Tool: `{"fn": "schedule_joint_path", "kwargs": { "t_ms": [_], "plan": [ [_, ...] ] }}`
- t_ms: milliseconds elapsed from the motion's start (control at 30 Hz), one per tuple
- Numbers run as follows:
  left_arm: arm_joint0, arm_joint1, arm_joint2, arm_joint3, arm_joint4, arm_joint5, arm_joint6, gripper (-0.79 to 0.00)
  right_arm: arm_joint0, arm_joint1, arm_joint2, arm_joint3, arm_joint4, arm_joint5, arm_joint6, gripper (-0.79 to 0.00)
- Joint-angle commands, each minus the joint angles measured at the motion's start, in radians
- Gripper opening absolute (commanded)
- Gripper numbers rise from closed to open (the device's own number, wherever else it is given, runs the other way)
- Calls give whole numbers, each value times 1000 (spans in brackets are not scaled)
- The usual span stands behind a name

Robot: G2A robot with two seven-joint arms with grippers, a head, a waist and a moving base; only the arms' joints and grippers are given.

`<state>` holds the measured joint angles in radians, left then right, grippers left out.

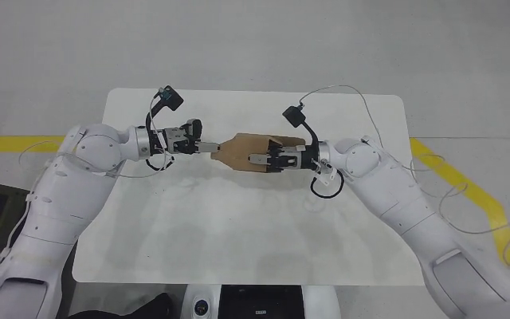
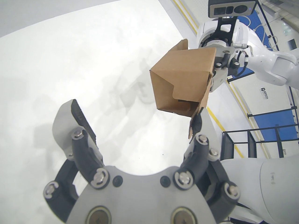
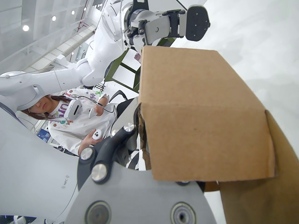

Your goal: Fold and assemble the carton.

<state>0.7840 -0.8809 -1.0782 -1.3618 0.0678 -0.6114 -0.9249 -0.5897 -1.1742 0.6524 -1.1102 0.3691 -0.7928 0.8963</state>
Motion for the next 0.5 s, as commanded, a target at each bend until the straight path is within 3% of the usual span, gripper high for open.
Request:
{"fn": "schedule_joint_path", "kwargs": {
  "t_ms": [0,467],
  "plan": [
    [-3,-1,3,7,-6,1,-2,0,-5,-2,5,-6,14,-7,3,-785],
    [1,-4,6,17,-104,-9,-51,0,-5,-24,14,-27,83,-29,66,-785]
  ]
}}
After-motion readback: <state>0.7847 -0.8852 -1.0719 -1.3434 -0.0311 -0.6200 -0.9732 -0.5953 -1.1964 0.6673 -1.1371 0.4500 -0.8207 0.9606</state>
